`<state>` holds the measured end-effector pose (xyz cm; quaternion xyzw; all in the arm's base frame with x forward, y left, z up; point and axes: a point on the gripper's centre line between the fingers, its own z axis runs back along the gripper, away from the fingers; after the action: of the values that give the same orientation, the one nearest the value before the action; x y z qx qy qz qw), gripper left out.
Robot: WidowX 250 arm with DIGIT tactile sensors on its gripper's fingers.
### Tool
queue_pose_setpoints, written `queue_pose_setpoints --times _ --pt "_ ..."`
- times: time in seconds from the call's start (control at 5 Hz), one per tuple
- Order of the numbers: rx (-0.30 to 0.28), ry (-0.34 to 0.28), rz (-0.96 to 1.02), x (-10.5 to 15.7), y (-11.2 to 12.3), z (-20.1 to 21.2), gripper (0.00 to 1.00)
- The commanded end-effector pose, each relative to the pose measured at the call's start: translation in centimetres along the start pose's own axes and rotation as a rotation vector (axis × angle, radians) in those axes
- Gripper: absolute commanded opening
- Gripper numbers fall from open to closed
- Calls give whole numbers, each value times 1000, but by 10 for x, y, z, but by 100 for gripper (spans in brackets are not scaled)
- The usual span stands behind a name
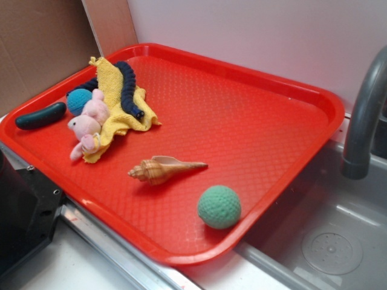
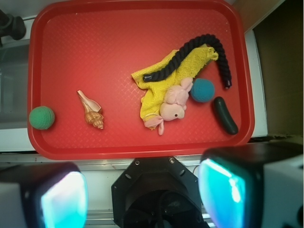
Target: Grab the shell.
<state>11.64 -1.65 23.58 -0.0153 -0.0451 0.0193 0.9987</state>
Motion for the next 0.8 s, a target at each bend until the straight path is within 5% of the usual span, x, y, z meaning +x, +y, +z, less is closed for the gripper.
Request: queue_pose_setpoints --times 0.0,0.2,0.4,0.6 --pt "0 0 0 0 0 0 100" --pt "-95 7 -243 11 -23 -52 100" --pt "-120 -34 -360 20 -46 -80 100" --pt "-111 1 -423 35 -63 -126 100"
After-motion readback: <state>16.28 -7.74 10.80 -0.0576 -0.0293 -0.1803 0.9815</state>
